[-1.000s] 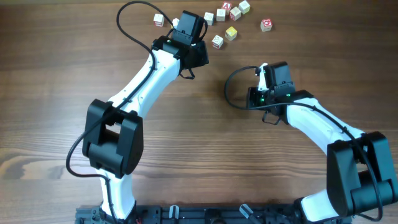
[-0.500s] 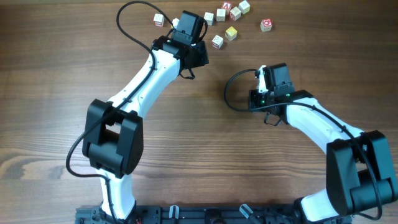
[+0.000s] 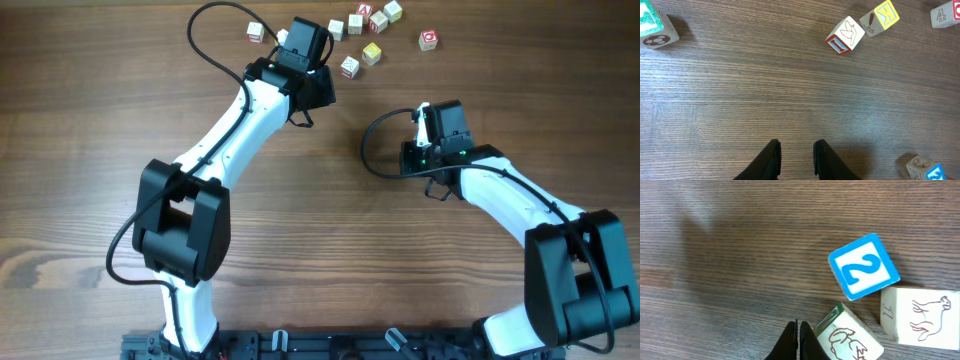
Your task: Form a circle
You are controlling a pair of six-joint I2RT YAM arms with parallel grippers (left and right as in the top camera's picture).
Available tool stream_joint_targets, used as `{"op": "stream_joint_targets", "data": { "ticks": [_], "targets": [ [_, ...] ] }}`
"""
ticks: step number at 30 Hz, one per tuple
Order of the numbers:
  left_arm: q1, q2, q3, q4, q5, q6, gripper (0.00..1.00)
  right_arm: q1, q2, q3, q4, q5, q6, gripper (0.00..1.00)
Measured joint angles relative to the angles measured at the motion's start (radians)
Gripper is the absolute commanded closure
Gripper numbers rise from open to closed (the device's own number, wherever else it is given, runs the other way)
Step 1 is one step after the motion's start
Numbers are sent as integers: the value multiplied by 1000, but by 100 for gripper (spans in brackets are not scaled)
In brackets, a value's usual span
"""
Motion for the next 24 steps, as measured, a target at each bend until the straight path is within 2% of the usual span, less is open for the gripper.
{"op": "stream_joint_targets", "data": {
  "ticks": [9,16,24],
  "targets": [
    [0,0,0,0,0,0,74,0,0,0,14,-65,-53,95],
    [0,0,0,0,0,0,73,0,0,0,-61,-68,-53,95],
    [0,0,0,0,0,0,73,0,0,0,-68,-34,-53,95]
  ]
}}
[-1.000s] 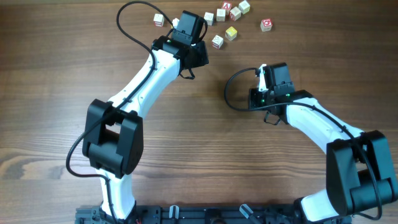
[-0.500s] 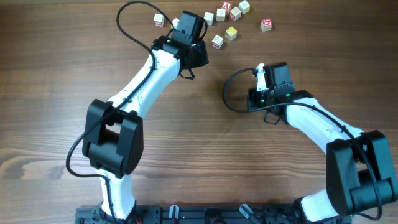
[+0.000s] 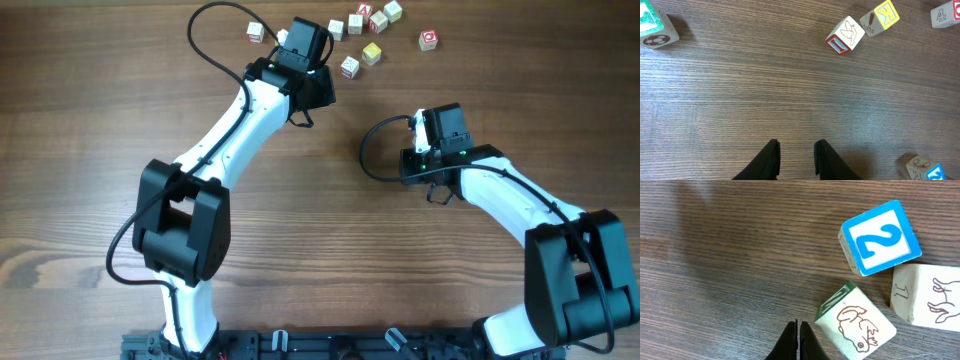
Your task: Form a circle
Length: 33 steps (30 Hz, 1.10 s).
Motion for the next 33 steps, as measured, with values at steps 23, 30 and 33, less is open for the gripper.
{"op": "stream_joint_targets", "data": {
  "ticks": [23,30,33],
  "targets": [
    [0,0,0,0,0,0,73,0,0,0,-20,46,-26,95],
    [0,0,-1,0,0,0,73,0,0,0,-19,75,-26,95],
    [0,0,-1,0,0,0,73,0,0,0,-24,76,-26,95]
  ]
}}
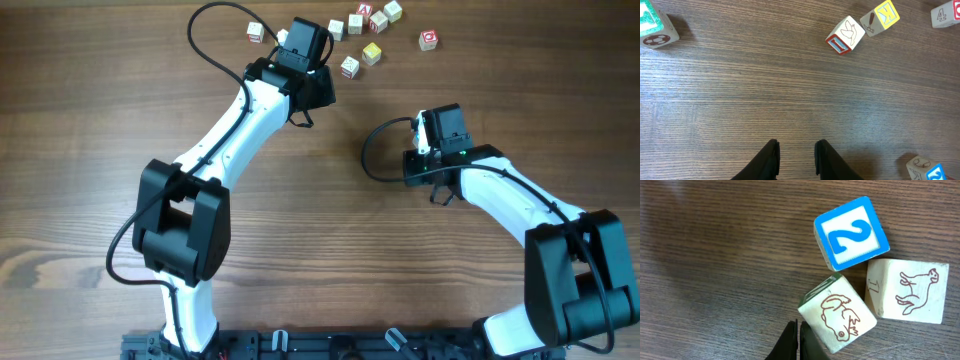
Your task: Form a circle
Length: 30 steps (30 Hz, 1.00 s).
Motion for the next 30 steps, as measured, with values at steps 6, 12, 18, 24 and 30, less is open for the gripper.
{"op": "stream_joint_targets", "data": {
  "ticks": [6,12,18,24,30],
  "targets": [
    [0,0,0,0,0,0,73,0,0,0,-68,-2,-33,95],
    [0,0,0,0,0,0,74,0,0,3,-135,17,-23,96],
    [0,0,0,0,0,0,76,0,-55,101,-322,29,49,96],
    [0,0,0,32,0,0,76,-3,-206,229,-270,44,113,95],
    [0,0,0,42,0,0,76,-13,-127,238,-153,51,122,95]
  ]
}}
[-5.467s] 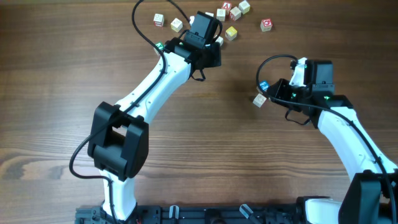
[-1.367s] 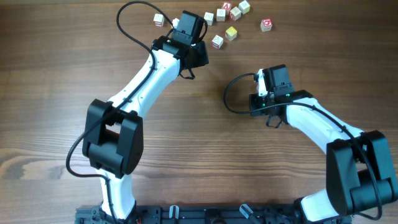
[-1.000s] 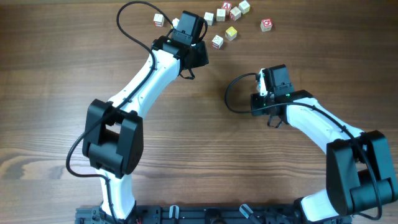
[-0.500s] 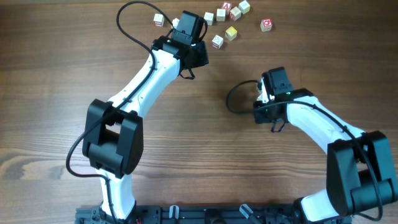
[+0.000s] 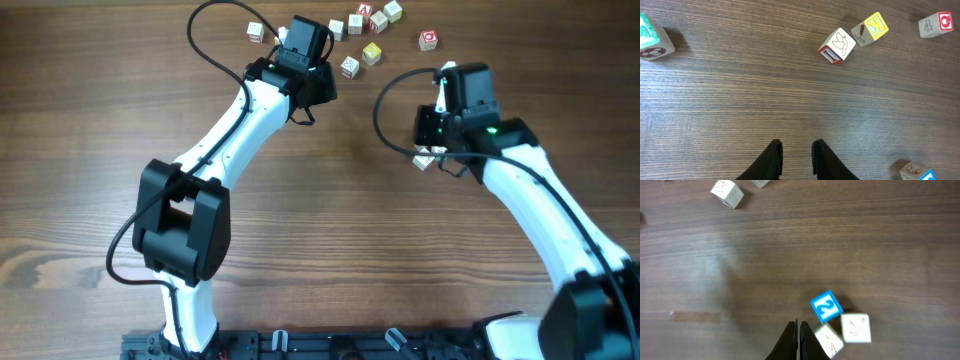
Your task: Form a circle
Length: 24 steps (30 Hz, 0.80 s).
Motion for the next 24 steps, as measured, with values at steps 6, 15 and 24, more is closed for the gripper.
{"op": "stream_joint_targets", "data": {
  "ticks": [6,15,24],
  "targets": [
    [0,0,0,0,0,0,76,0,224,70,48,4,-1,96],
    [0,0,0,-9,0,0,76,0,335,167,29,-31,-45,96],
    [0,0,0,-52,-20,-1,82,0,336,167,15,-42,-87,95]
  ]
}}
